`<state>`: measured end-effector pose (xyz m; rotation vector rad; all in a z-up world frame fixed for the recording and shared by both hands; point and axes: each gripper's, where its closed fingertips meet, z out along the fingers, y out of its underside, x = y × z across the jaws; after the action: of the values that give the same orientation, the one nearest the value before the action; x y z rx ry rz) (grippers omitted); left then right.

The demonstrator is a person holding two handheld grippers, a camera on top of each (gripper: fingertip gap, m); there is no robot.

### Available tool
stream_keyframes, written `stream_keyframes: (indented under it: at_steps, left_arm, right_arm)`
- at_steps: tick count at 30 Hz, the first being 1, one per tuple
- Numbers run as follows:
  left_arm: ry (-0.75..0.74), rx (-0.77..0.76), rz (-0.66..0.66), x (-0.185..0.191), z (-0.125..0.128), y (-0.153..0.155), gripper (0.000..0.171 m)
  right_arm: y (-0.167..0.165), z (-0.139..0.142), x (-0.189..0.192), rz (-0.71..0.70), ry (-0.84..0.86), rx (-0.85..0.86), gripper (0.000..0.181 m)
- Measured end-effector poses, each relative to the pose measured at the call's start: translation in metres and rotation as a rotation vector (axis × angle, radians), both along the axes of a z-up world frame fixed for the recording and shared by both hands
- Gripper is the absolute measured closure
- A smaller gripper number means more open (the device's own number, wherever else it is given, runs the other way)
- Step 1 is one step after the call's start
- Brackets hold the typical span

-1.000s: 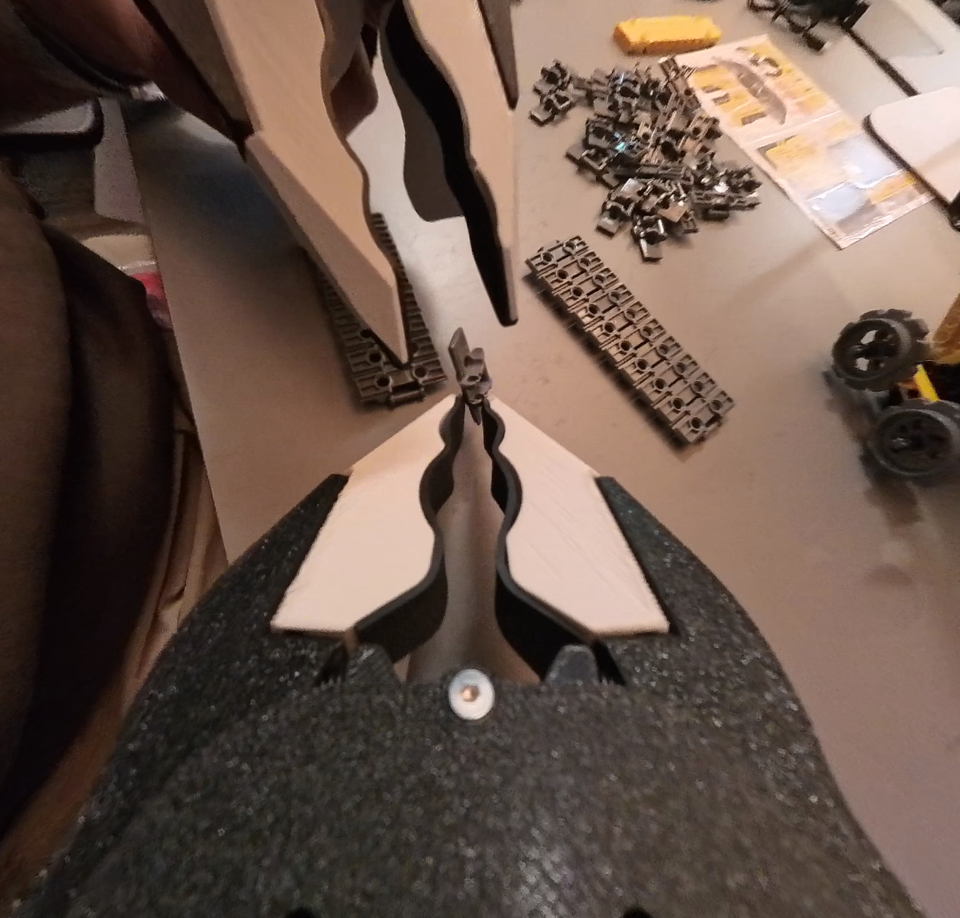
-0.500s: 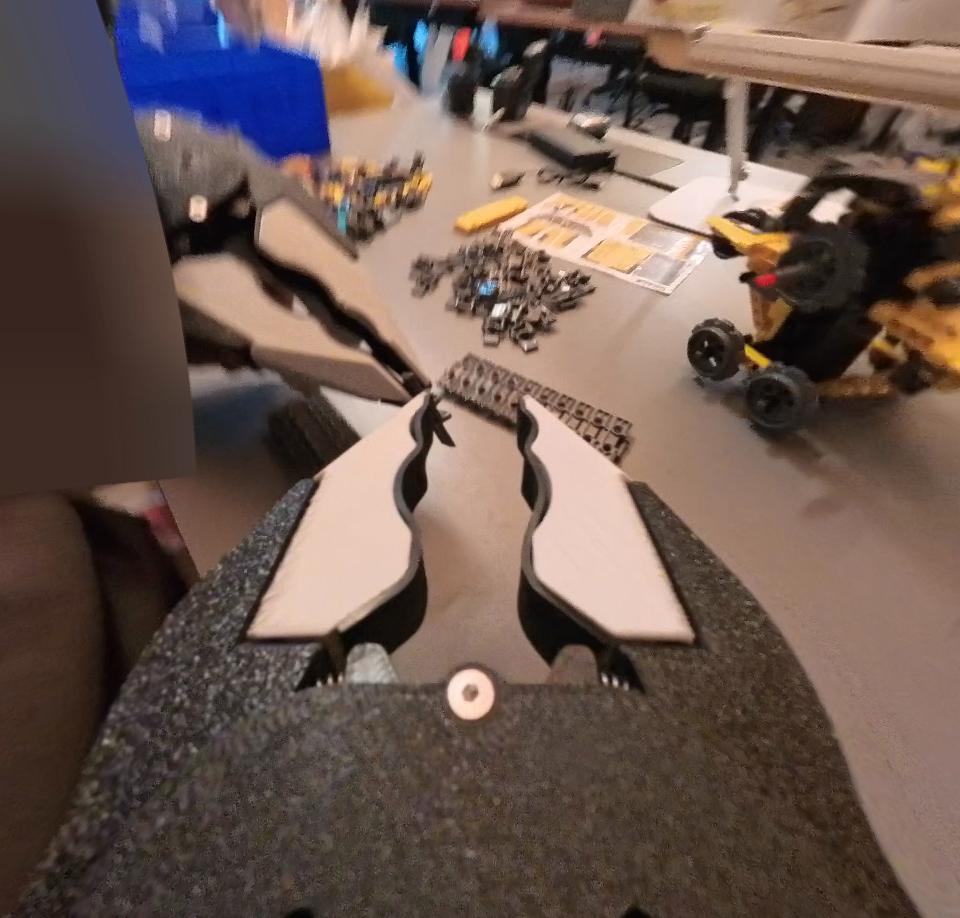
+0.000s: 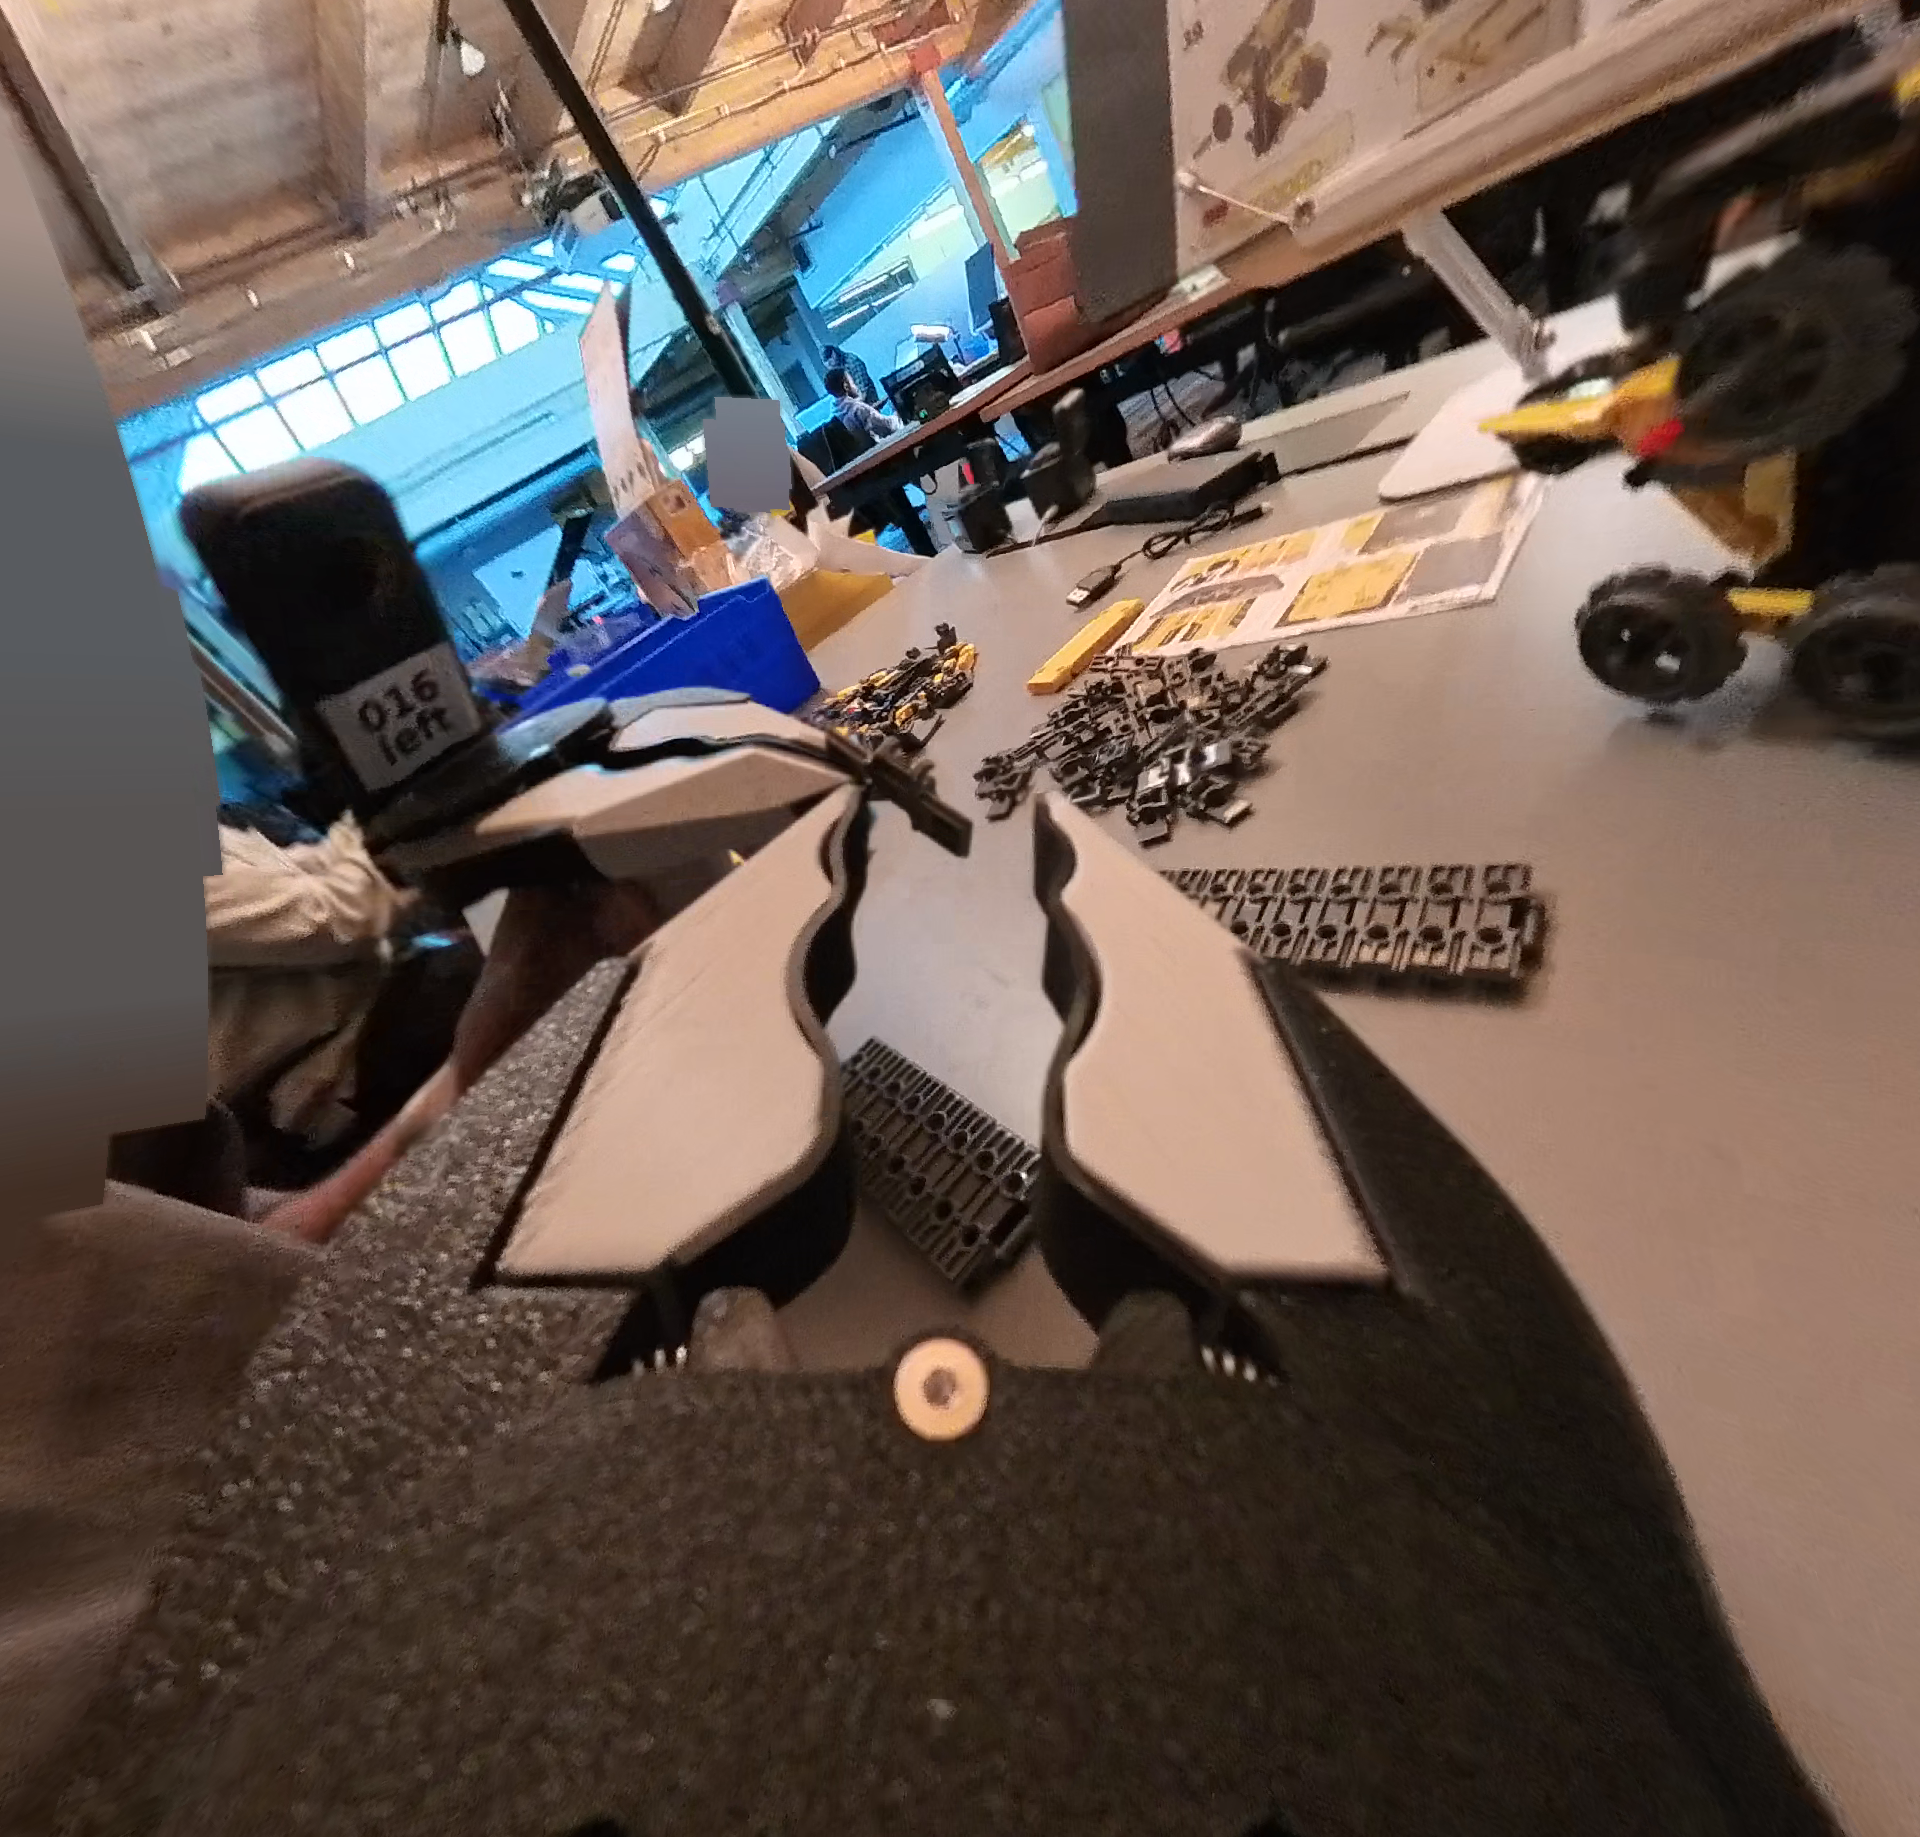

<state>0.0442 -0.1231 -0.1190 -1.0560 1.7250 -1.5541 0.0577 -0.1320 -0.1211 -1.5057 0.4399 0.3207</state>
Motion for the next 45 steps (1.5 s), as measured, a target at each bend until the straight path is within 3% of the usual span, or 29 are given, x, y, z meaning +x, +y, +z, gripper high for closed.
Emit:
stream_keyframes:
  at_steps: [3, 8, 10, 12, 15, 19, 24, 30, 36, 39, 42, 45]
  left_arm:
    - [0.049, -0.146, -0.075, -0.005, 0.006, -0.006, 0.167]
    - [0.142, -0.193, -0.167, -0.010, 0.000, -0.014, 0.166]
    - [0.216, -0.145, -0.188, -0.012, -0.014, -0.016, 0.146]
    - [0.285, -0.062, -0.184, -0.015, -0.032, -0.014, 0.129]
    - [0.305, 0.056, -0.137, -0.023, -0.049, -0.008, 0.121]
    - [0.312, 0.153, -0.103, -0.037, -0.061, -0.005, 0.116]
    - [0.348, 0.226, -0.134, -0.047, -0.076, -0.007, 0.107]
    - [0.384, 0.208, -0.238, -0.052, -0.079, -0.018, 0.104]
    - [0.382, 0.212, -0.249, -0.053, -0.079, -0.019, 0.105]
    - [0.381, 0.184, -0.254, -0.053, -0.077, -0.018, 0.106]
    - [0.389, 0.161, -0.265, -0.053, -0.076, -0.018, 0.107]
    - [0.400, 0.162, -0.277, -0.054, -0.077, -0.020, 0.106]
  right_arm:
    - [0.002, 0.005, -0.009, 0.048, -0.117, -0.015, 0.168]
    - [-0.003, 0.003, -0.014, 0.179, -0.229, -0.080, 0.173]
    - [-0.011, -0.007, -0.009, 0.271, -0.251, -0.192, 0.174]
    - [-0.022, -0.031, -0.002, 0.423, -0.295, -0.415, 0.174]
    - [-0.048, -0.070, 0.005, 0.738, -0.376, -0.726, 0.174]
    - [-0.061, -0.081, -0.006, 1.131, -0.352, -0.828, 0.174]
    - [-0.061, -0.103, -0.015, 1.379, -0.431, -1.032, 0.172]
    - [-0.030, -0.103, -0.010, 1.324, -0.610, -1.070, 0.166]
    - [-0.031, -0.102, -0.008, 1.208, -0.596, -1.061, 0.158]
    - [-0.034, -0.100, 0.000, 1.088, -0.584, -1.043, 0.155]
    - [-0.032, -0.095, 0.012, 0.881, -0.557, -1.038, 0.155]
    - [-0.048, -0.093, 0.009, 0.758, -0.483, -1.040, 0.157]
